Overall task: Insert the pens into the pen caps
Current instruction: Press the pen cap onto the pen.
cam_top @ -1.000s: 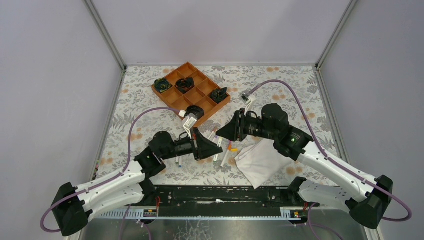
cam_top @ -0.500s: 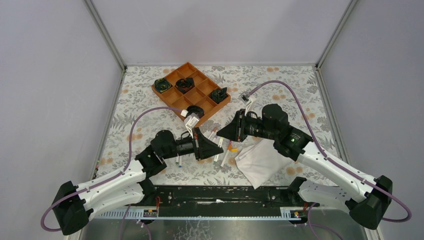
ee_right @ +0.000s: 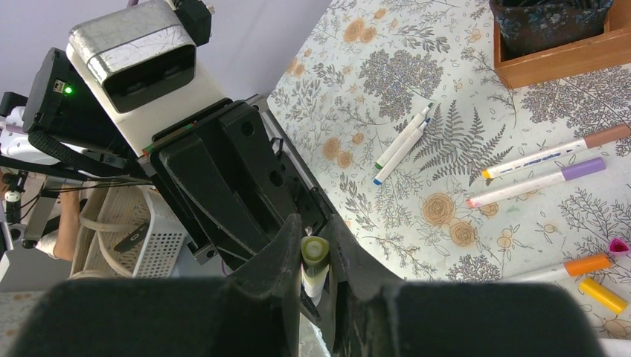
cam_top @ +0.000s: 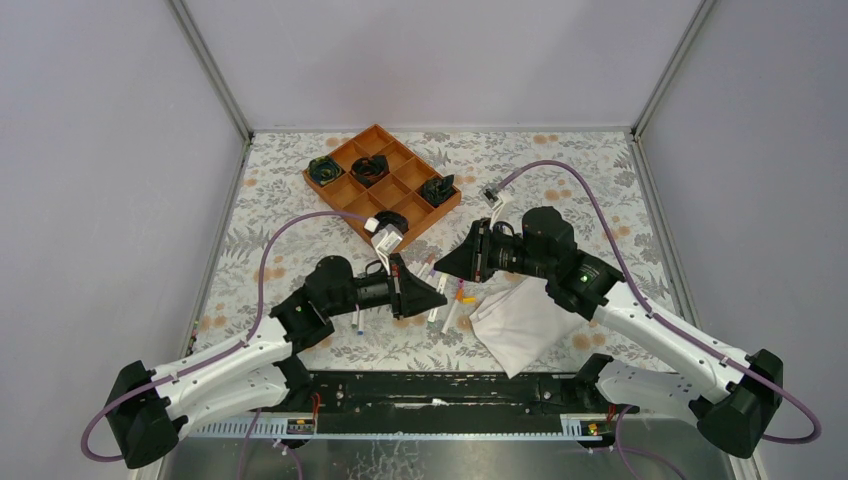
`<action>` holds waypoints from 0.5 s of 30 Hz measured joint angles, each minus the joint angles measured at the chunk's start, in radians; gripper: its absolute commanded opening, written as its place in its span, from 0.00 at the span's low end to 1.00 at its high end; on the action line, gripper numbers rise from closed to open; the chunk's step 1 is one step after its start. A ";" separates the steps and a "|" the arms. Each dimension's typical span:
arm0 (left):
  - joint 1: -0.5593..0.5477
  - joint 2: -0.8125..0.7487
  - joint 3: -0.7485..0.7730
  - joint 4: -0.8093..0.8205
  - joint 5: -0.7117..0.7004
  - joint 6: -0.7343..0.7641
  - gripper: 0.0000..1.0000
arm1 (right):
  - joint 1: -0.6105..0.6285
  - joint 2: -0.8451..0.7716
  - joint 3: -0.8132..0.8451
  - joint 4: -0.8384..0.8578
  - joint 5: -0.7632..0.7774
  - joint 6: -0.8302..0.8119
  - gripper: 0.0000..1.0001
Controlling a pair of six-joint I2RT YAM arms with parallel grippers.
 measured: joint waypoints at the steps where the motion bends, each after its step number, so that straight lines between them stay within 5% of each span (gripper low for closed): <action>1: 0.000 0.000 0.000 0.000 -0.001 0.000 0.00 | 0.000 0.000 0.000 0.001 0.000 -0.001 0.00; 15: -0.001 -0.002 0.008 -0.055 -0.002 -0.012 0.00 | 0.001 -0.004 -0.065 0.090 -0.030 -0.002 0.00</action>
